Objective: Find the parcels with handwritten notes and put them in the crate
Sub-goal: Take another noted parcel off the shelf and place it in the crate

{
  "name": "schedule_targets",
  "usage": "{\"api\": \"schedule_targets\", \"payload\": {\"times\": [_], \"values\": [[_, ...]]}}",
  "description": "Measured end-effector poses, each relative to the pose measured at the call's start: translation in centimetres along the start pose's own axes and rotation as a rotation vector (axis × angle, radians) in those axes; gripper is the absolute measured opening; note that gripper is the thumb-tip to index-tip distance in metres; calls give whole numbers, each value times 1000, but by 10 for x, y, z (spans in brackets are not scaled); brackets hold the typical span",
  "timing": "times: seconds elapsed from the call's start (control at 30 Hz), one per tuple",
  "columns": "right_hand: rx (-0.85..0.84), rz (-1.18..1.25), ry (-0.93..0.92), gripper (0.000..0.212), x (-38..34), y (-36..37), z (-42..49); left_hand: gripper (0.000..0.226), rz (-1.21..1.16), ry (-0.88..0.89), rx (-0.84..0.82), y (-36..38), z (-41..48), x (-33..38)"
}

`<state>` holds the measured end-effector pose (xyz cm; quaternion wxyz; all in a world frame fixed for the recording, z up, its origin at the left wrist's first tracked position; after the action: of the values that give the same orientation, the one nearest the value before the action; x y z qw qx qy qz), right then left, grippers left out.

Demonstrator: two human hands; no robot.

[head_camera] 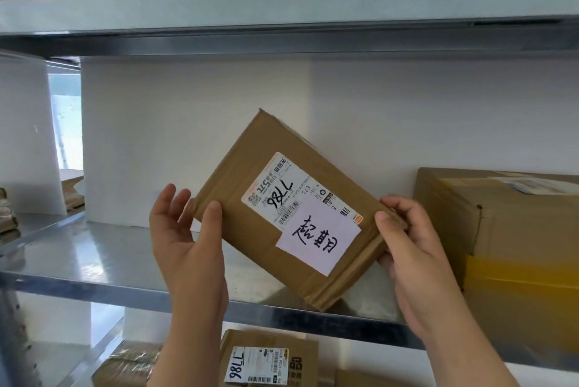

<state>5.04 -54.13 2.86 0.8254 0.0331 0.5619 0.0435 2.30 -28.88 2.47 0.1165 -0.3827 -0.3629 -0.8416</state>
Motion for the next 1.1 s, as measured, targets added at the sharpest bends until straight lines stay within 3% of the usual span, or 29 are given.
{"api": "schedule_targets", "payload": {"times": [0.1,0.27,0.43,0.57,0.83,1.1], "values": [[-9,-13,4,34,0,0,-4,53,-96,-72,-65,10,1,-1],[-42,-53,47,53,-1,1,-8,34,-137,-131,-253,24,-10,-5],[-124,-131,97,57,1,7,-15,67,-104,-169,-493,32,-19,-4],[-166,-174,88,55,-3,15,-21,82,-75,-219,-513,34,-23,-1],[-112,-215,47,76,-7,45,-30,80,-69,-231,-546,17,-12,8],[-176,-180,-21,78,0,73,-42,53,-1,-230,-540,-13,16,14]]}}
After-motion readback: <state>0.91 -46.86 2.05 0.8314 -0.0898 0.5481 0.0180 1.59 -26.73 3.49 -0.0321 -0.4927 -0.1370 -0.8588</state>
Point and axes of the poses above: each hand's wrist, its own z-axis towards the middle knuckle, its own y-axis out of the palm, x = y × z, the point moved 4 cm from there along z, towards the middle knuckle, and after that the axes turned 3 degrees about -x, right-handed, at the moved point
